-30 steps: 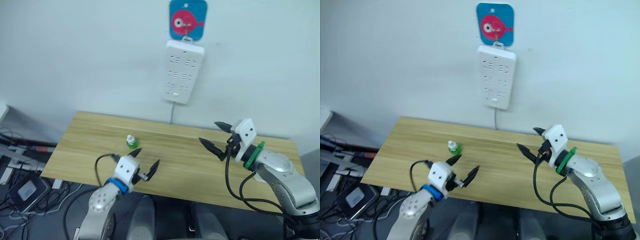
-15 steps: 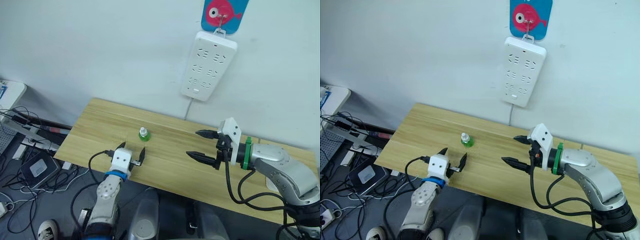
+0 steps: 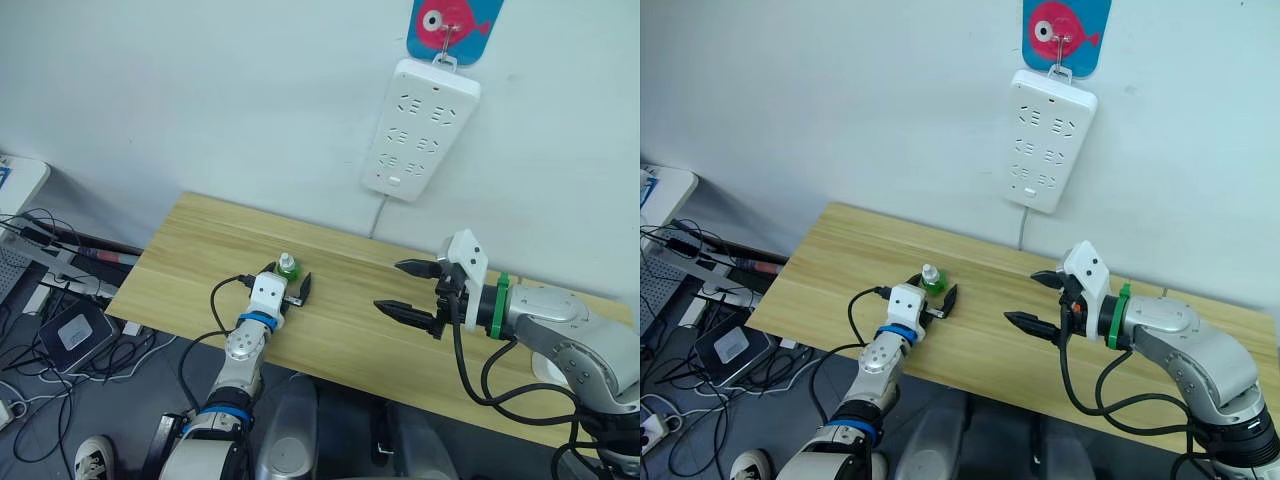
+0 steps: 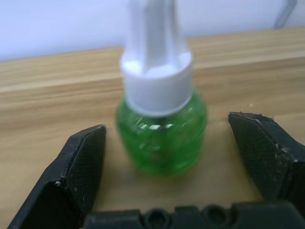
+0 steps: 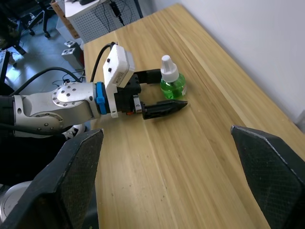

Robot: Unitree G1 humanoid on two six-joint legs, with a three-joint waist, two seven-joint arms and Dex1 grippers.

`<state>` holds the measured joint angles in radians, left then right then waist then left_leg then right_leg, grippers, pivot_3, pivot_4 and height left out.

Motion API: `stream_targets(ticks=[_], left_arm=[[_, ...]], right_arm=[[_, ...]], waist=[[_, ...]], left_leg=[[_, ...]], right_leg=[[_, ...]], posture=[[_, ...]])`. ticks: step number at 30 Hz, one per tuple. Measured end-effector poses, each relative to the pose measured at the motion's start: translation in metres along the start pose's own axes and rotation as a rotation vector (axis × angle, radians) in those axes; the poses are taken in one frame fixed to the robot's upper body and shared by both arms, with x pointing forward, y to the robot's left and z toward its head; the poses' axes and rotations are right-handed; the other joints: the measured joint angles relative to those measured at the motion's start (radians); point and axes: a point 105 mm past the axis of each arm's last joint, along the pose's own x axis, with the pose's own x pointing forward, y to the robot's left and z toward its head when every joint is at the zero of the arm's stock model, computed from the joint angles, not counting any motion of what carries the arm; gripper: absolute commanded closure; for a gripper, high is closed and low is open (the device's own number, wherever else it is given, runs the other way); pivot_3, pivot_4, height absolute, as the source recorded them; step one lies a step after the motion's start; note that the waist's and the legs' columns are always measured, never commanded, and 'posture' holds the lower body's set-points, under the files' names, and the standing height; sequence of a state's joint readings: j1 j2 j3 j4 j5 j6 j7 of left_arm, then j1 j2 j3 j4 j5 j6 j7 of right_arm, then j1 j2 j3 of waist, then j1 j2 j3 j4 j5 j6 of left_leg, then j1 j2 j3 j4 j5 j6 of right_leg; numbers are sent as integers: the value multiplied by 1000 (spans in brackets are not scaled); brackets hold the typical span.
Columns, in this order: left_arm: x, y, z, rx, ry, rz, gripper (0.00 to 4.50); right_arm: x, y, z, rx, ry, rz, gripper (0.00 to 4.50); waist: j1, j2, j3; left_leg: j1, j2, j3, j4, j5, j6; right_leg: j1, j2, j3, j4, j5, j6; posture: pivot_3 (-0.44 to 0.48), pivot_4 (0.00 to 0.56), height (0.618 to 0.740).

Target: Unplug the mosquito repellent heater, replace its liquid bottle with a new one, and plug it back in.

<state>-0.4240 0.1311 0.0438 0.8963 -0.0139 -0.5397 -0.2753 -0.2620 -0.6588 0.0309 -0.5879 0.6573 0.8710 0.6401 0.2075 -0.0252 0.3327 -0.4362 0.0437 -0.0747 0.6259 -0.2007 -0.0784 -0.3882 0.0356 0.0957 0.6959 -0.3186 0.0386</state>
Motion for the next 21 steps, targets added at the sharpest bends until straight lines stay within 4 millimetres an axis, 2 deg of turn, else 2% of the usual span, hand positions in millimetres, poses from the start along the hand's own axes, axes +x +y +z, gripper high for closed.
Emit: stream_targets(ticks=[1, 4, 9, 10, 14, 17, 20, 21], left_arm=[[2, 0, 0, 3, -1, 0, 0], [4, 3, 2, 6, -5, 7, 597], [4, 5, 2, 8, -9, 9, 2127], [4, 5, 2, 7, -10, 10, 2244], [1, 4, 1, 6, -12, 2, 2242], [0, -12, 6, 58, -15, -129, 2242], [4, -44, 39, 139, -70, -420, 2242], [4, -58, 58, 170, -95, -578, 2242]], right_arm=[[0, -1, 0, 2, 1, -4, 40], [-1, -2, -1, 7, 6, -13, 0], [-1, -2, -1, 9, 8, -17, 0], [-1, -2, -1, 10, 8, -18, 0], [2, -3, 0, 24, -14, -37, 0], [3, -5, -1, 31, -22, -65, 0], [2, -6, -2, 20, -29, -82, 0], [1, -4, -3, 16, -31, -84, 0]], waist=[[-1, 0, 0], [-10, 0, 1], [-21, 0, 2], [-22, 0, 2], [-23, 0, 2], [-21, 1, 3], [-14, 1, 6], [-13, 1, 6]], left_leg=[[0, 0, 0, 0, 0, 0], [0, 0, 0, 0, 0, 0], [0, 0, 0, 0, 0, 0], [0, 0, 0, 0, 0, 0], [0, 0, 0, -1, 0, 0], [-1, 0, 0, -1, 0, 0], [-2, 0, -2, -1, 1, -2], [-3, 0, -3, -1, 1, -2]], right_leg=[[0, 0, 0, 0, 0, 0], [0, 0, 0, 0, 0, 1], [0, 0, 0, 0, -1, 1], [0, 0, 0, 0, -1, 2], [0, 0, 0, -1, -1, 2], [-1, 0, -1, -1, -1, 1], [-1, 0, -3, -1, 0, 1], [-1, 1, -4, -1, 0, 0]], posture=[[291, 382, 740], [276, 383, 740], [274, 383, 740], [279, 382, 740], [296, 372, 740], [303, 360, 740], [316, 344, 740], [311, 328, 740]])
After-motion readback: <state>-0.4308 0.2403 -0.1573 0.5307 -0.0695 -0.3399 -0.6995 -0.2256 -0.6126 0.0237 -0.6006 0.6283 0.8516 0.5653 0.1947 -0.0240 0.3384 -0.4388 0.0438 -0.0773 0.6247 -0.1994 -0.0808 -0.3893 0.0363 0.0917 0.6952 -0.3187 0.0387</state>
